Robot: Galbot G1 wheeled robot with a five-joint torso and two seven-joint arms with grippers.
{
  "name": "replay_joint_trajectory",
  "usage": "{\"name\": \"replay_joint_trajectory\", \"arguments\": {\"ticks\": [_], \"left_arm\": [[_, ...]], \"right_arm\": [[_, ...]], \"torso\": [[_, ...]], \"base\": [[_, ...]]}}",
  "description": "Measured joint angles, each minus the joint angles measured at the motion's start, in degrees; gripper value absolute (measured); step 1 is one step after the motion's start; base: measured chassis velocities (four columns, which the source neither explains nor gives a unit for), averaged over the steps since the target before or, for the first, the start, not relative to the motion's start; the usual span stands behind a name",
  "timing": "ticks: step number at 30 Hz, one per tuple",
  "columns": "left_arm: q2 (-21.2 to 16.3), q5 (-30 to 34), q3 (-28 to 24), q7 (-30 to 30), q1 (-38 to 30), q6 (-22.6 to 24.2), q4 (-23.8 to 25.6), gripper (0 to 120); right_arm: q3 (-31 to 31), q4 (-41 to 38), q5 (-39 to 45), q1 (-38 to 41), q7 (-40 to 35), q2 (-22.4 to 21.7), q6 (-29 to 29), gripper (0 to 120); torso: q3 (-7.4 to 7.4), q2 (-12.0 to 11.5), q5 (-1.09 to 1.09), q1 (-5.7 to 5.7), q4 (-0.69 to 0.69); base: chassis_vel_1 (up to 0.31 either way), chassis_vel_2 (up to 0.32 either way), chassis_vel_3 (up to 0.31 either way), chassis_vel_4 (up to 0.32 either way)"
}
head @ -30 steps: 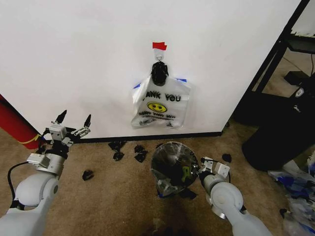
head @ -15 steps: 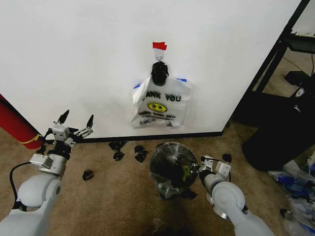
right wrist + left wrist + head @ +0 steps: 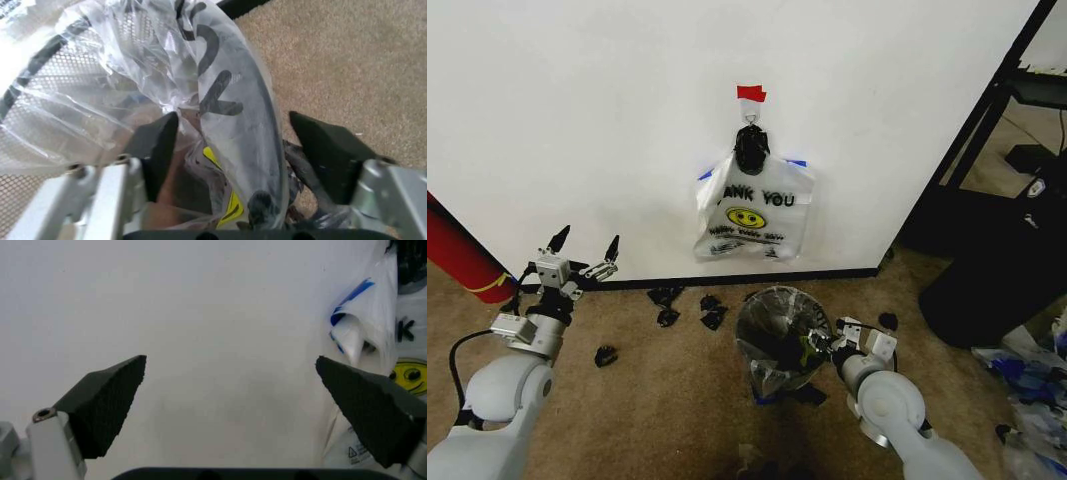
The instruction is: Pick up the garbage bag from the wall and place it over the trash bin.
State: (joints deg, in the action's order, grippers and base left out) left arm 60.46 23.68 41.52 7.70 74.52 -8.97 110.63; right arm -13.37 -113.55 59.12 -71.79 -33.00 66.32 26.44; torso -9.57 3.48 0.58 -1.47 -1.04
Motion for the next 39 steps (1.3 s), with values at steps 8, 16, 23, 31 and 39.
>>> {"name": "replay_joint_trajectory", "arguments": {"ticks": [8,16,23,31,39], "left_arm": [[0.79,-0.33,0.48,0.06,0.59,-0.30,0.46,100],[2.91,2.17,1.30,-1.65,2.08,-1.71,5.15,100],[8.25,1.40,-1.61,-3.07,5.82,-4.97,12.90,100],[16.61,-8.41,-8.22,-3.88,7.82,-9.86,14.18,100],[19.88,-8.70,-9.72,-4.03,7.98,-9.81,13.50,100]], "right_arm": [[-0.32,-5.42,-4.42,-2.71,-0.63,-0.63,-2.44,97],[-1.82,-5.86,-30.81,-7.43,16.59,-0.54,-33.80,100],[-10.59,-6.93,-50.67,-9.50,22.03,2.28,-47.75,100],[-20.67,-7.86,-58.24,-10.47,23.90,4.67,-55.21,100],[-22.19,-8.96,-49.35,-12.34,27.74,6.11,-54.56,100]], "torso": [[0.00,0.00,-0.01,0.00,0.00],[0.00,0.00,-0.02,0.00,-0.01],[0.00,0.00,-0.01,0.00,0.00],[0.00,0.00,-0.01,0.00,0.00],[0.00,0.00,-0.01,0.00,0.00]], "base": [[0.000,0.000,0.000,0.000],[0.000,0.000,0.000,0.000],[0.000,0.000,0.000,0.000],[0.000,0.000,0.000,0.000],[0.000,0.000,0.000,0.000]]}}
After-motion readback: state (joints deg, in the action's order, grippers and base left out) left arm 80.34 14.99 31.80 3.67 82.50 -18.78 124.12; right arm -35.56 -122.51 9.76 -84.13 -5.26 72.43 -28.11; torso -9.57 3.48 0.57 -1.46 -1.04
